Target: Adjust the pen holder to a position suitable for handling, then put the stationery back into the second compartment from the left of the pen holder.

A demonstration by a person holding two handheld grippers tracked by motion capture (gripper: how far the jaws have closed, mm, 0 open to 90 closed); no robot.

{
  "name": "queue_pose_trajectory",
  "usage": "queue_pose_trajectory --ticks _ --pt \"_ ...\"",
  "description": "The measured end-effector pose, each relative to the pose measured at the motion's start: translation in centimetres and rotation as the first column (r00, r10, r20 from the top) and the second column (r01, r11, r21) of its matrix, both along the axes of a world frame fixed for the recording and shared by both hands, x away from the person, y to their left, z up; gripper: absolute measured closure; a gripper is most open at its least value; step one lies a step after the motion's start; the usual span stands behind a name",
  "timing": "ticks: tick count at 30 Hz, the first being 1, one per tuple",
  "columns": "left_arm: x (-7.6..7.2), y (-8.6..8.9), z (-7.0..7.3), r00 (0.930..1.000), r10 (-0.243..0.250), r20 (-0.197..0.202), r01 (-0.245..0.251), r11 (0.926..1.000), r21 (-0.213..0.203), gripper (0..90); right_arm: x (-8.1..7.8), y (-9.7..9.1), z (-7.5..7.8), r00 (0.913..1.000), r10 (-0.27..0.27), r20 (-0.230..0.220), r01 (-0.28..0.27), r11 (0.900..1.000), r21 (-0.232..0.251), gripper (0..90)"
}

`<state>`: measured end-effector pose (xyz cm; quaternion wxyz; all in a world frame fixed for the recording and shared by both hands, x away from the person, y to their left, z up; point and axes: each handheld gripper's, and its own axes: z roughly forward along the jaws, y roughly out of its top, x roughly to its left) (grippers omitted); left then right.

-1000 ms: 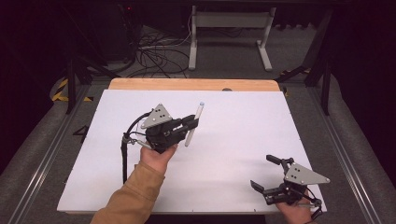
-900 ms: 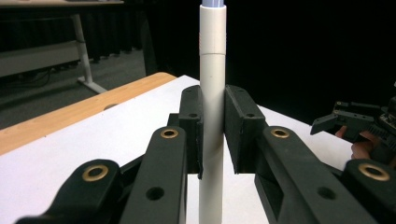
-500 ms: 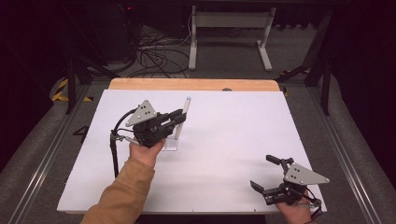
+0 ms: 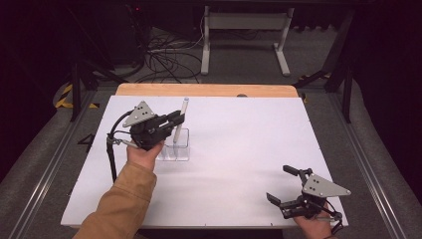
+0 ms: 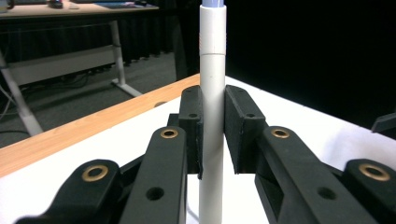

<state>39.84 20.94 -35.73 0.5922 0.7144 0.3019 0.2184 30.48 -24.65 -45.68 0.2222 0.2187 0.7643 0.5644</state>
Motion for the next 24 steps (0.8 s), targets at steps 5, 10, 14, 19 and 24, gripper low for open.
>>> queue_pose_trajectory --ticks 5,10,14,19,24 --pt "0.8 1.2 -0.3 0.9996 0.030 -0.003 -0.030 0.9995 0.006 78.2 0.0 0.0 -0.1 1.0000 0.001 -0.002 -0.001 1.0000 -0.004 0.2" --pt "1.2 1.9 -0.5 0.9990 0.043 -0.010 -0.043 0.9991 0.007 78.2 0.0 0.0 0.0 1.0000 0.001 -0.002 -0.001 1.0000 0.001 0.2" --pt "1.5 2.4 -0.7 0.9988 0.049 -0.009 -0.049 0.9988 0.006 78.2 0.1 0.0 -0.1 1.0000 0.005 -0.002 -0.005 1.0000 -0.002 0.2" --pt "2.1 2.8 -1.1 0.9991 0.043 0.002 -0.043 0.9991 -0.002 78.2 0.1 0.0 -0.1 1.0000 0.002 -0.004 -0.002 1.0000 -0.006 0.2" --pt "2.4 2.7 -1.4 0.9992 0.040 0.001 -0.040 0.9992 -0.003 78.1 0.1 0.0 -0.1 1.0000 0.003 -0.004 -0.003 1.0000 -0.002 0.2"
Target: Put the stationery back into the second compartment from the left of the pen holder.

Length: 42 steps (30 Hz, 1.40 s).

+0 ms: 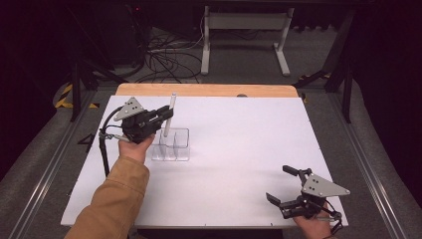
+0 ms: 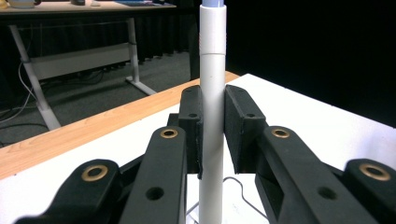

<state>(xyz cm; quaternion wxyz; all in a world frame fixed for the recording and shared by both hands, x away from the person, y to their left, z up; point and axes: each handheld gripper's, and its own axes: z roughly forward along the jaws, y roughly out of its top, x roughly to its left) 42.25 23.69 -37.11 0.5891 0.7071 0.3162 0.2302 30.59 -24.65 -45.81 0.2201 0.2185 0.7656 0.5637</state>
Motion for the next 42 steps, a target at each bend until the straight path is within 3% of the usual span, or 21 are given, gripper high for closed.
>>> queue_pose_trajectory --ticks 7,14,18,29,42 --pt "0.2 0.1 -0.6 0.9999 0.001 -0.017 -0.001 1.0000 -0.002 77.9 0.0 0.0 0.0 1.0000 0.002 -0.001 -0.002 1.0000 0.003 0.2" --pt "0.3 0.3 -1.4 0.9970 -0.028 -0.071 0.027 0.9994 -0.020 77.9 -0.1 0.1 0.0 1.0000 0.002 -0.001 -0.002 1.0000 -0.002 0.2" --pt "0.3 0.3 -2.0 0.9960 -0.027 -0.086 0.026 0.9996 -0.008 77.8 -0.1 0.1 0.0 1.0000 0.002 -0.002 -0.002 1.0000 -0.001 0.2" --pt "0.0 0.7 -2.7 0.9949 -0.022 -0.098 0.021 0.9998 -0.005 77.8 0.0 0.2 0.0 1.0000 0.007 0.000 -0.007 1.0000 -0.004 0.1" --pt "-0.3 0.5 -3.3 0.9922 -0.027 -0.122 0.031 0.9991 0.028 77.8 -0.1 0.2 0.0 1.0000 0.008 -0.001 -0.008 1.0000 -0.004 0.2"
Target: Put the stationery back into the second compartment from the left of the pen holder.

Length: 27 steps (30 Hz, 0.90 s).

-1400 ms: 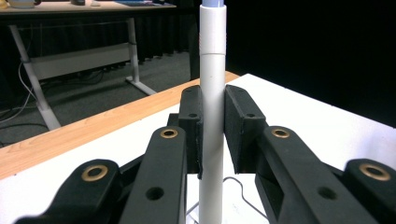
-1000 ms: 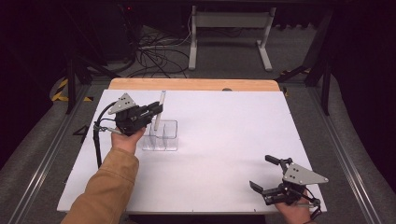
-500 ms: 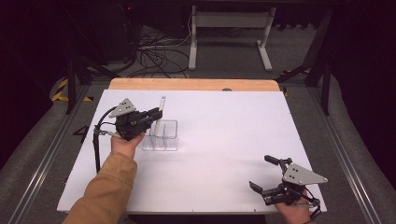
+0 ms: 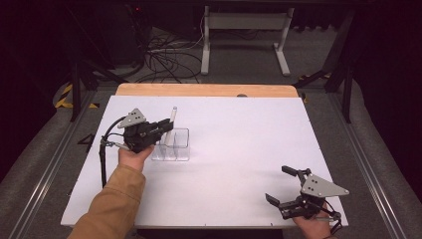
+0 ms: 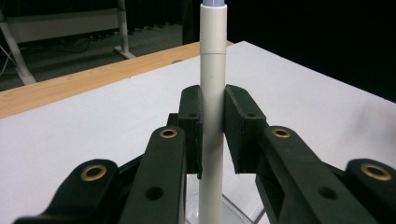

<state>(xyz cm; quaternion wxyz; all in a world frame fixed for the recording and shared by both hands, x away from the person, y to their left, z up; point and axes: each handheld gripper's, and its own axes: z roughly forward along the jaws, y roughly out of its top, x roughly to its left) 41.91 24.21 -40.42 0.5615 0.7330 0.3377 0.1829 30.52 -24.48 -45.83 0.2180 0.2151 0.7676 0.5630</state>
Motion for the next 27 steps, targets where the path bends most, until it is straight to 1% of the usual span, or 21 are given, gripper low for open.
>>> queue_pose_trajectory --ticks 3,4,5,6,7,8,9,10,11,12,13,14,15,17,18,19,20,22,27 --pt "-0.1 -0.1 -0.1 1.0000 -0.002 0.000 0.002 1.0000 0.003 77.6 0.0 0.0 0.0 1.0000 0.002 0.001 -0.002 1.0000 -0.002 0.2" --pt "-0.2 -0.1 -0.1 1.0000 0.004 -0.003 -0.004 1.0000 0.002 74.0 0.0 0.0 0.0 1.0000 0.002 0.001 -0.002 1.0000 -0.002 0.2" --pt "-0.2 -0.1 0.0 1.0000 0.008 0.004 -0.008 1.0000 0.006 69.2 0.0 0.0 0.0 1.0000 0.003 0.001 -0.003 1.0000 -0.002 0.2" --pt "-0.4 -0.1 0.1 0.9999 0.012 0.012 -0.012 0.9999 0.009 69.2 0.0 0.0 0.0 1.0000 0.003 0.001 -0.003 1.0000 -0.002 0.2" --pt "-0.5 -0.2 0.2 0.9996 0.019 0.023 -0.019 0.9997 0.012 57.8 0.0 0.0 0.0 1.0000 0.003 0.003 -0.003 1.0000 0.000 0.2" --pt "-0.7 -0.3 0.3 0.9990 0.031 0.031 -0.032 0.9992 0.025 57.8 0.0 0.0 0.0 1.0000 0.003 0.003 -0.003 1.0000 0.000 0.2" --pt "-0.9 -0.3 0.4 0.9983 0.039 0.044 -0.041 0.9986 0.035 54.2 0.1 0.0 0.0 1.0000 0.002 0.002 -0.002 1.0000 0.004 0.2" --pt "-1.1 -0.3 0.6 0.9974 0.047 0.055 -0.049 0.9978 0.045 45.1 0.1 0.1 0.1 1.0000 0.005 0.003 -0.005 1.0000 0.003 0.2" --pt "-1.3 -0.4 0.8 0.9964 0.059 0.061 -0.062 0.9966 0.054 45.1 0.1 0.1 0.1 1.0000 0.005 0.003 -0.005 1.0000 0.003 0.2" --pt "-1.6 -0.3 1.0 0.9960 0.064 0.063 -0.068 0.9959 0.061 40.1 0.2 0.2 0.1 1.0000 0.006 0.003 -0.006 1.0000 0.001 0.1" --pt "-1.9 -0.3 1.2 0.9960 0.061 0.065 -0.065 0.9961 0.059 38.1 0.2 0.2 0.1 0.9999 0.010 0.004 -0.010 0.9999 0.001 0.1" --pt "-2.2 -0.3 1.5 0.9953 0.061 0.076 -0.066 0.9958 0.064 35.1 0.3 0.3 0.1 0.9999 0.012 0.004 -0.012 0.9999 0.002 0.1" --pt "-2.5 -0.3 1.7 0.9947 0.063 0.080 -0.069 0.9954 0.066 30.7 0.3 0.3 0.1 0.9999 0.014 0.004 -0.014 0.9999 0.002 0.1" --pt "-3.0 -0.4 2.2 0.9947 0.049 0.090 -0.056 0.9956 0.075 24.7 0.4 0.4 0.1 0.9998 0.018 0.007 -0.018 0.9998 -0.003 0.1" --pt "-3.3 -0.5 2.4 0.9948 0.047 0.090 -0.054 0.9957 0.076 19.9 0.4 0.5 0.1 0.9998 0.019 0.005 -0.019 0.9998 0.003 0.1" --pt "-3.6 -0.6 2.7 0.9946 0.045 0.094 -0.052 0.9955 0.079 17.6 0.4 0.6 0.1 0.9998 0.018 0.005 -0.018 0.9998 -0.001 0.1" --pt "-3.8 -0.7 2.9 0.9948 0.039 0.094 -0.047 0.9955 0.082 17.6 0.4 0.6 0.1 0.9998 0.018 0.005 -0.018 0.9998 -0.001 0.1" --pt "-4.3 -0.9 3.3 0.9944 0.033 0.100 -0.042 0.9954 0.086 14.7 0.4 0.6 0.1 0.9998 0.019 0.004 -0.019 0.9998 0.001 0.1" --pt "-5.1 -1.0 3.8 0.9947 0.023 0.100 -0.031 0.9963 0.080 10.2 0.3 0.6 0.1 0.9999 0.015 0.001 -0.015 0.9999 0.004 0.1"
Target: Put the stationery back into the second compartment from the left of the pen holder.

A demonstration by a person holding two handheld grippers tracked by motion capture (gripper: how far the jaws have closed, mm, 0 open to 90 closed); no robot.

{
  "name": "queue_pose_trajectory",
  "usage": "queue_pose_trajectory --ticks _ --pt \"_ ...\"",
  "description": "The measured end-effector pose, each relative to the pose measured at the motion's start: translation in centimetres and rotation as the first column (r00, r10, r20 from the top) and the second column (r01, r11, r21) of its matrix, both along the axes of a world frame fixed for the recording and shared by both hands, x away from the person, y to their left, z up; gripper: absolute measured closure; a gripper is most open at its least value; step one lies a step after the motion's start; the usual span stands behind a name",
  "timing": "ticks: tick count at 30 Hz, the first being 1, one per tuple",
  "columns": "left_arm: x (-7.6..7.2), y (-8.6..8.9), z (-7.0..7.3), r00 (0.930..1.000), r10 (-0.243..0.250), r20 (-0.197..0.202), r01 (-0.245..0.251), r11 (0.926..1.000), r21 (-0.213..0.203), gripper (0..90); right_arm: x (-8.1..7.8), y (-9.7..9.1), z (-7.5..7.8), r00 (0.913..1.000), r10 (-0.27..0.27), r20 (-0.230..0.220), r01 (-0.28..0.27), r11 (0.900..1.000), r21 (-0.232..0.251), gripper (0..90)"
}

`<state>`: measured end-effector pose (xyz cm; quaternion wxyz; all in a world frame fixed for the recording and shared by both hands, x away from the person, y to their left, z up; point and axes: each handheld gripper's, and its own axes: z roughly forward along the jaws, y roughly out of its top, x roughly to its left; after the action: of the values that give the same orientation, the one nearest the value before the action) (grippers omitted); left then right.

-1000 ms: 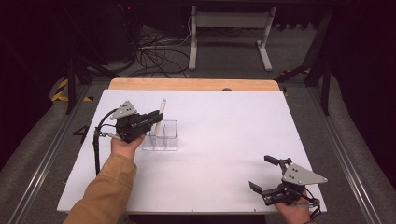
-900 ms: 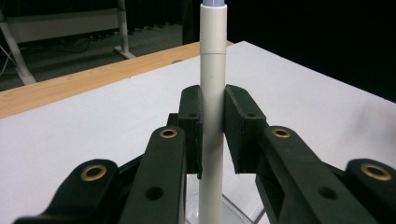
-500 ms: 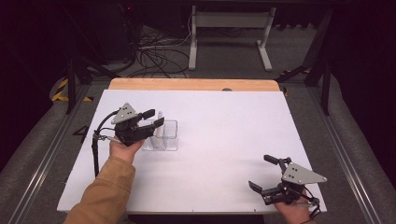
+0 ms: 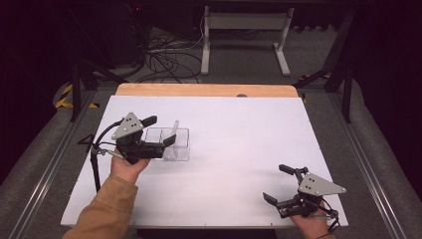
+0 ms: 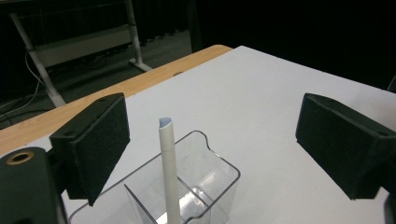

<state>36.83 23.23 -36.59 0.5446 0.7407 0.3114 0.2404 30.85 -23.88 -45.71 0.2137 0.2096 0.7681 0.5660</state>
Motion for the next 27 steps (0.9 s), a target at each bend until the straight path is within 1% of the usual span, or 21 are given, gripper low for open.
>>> queue_pose_trajectory --ticks 2,6,11,14,16,18,20,23,25,27 --pt "-0.3 0.0 0.1 1.0000 -0.002 -0.005 0.002 1.0000 -0.001 8.7 0.0 0.1 0.0 1.0000 0.003 0.002 -0.003 1.0000 -0.005 0.1" --pt "-0.9 0.0 0.2 0.9999 -0.010 0.001 0.010 0.9999 0.010 7.9 0.0 0.1 0.0 1.0000 0.003 0.003 -0.003 1.0000 -0.003 0.1" --pt "-1.5 -0.1 0.4 0.9994 -0.033 0.002 0.033 0.9994 0.002 6.5 0.0 0.0 0.0 1.0000 0.005 0.002 -0.005 1.0000 -0.004 0.0" --pt "-1.9 -0.1 0.4 0.9981 -0.061 -0.009 0.060 0.9981 -0.008 5.2 0.0 0.0 0.1 1.0000 0.007 0.004 -0.007 1.0000 -0.006 0.0" --pt "-2.2 -0.1 0.3 0.9974 -0.071 -0.011 0.070 0.9974 -0.015 5.1 0.0 0.0 0.1 0.9999 0.013 0.000 -0.013 0.9999 -0.006 0.0" --pt "-2.6 0.1 0.3 0.9958 -0.091 -0.010 0.091 0.9957 -0.018 4.8 0.0 0.1 0.2 0.9997 0.024 -0.001 -0.024 0.9997 -0.011 0.1" --pt "-3.1 0.3 0.3 0.9943 -0.107 0.005 0.107 0.9940 -0.022 3.9 0.0 0.1 0.2 0.9994 0.034 -0.001 -0.034 0.9993 -0.018 0.1" --pt "-3.9 0.6 0.1 0.9898 -0.141 0.021 0.141 0.9899 -0.014 2.1 0.0 0.2 0.3 0.9990 0.044 -0.009 -0.044 0.9987 -0.026 0.1" --pt "-4.4 0.8 -0.1 0.9896 -0.143 0.019 0.143 0.9898 0.001 1.6 0.1 0.2 0.3 0.9988 0.048 -0.006 -0.048 0.9982 -0.036 0.1" --pt "-4.8 1.2 -0.5 0.9900 -0.140 0.014 0.140 0.9901 0.005 1.2 0.1 0.2 0.3 0.9987 0.049 -0.014 -0.050 0.9980 -0.038 0.1"
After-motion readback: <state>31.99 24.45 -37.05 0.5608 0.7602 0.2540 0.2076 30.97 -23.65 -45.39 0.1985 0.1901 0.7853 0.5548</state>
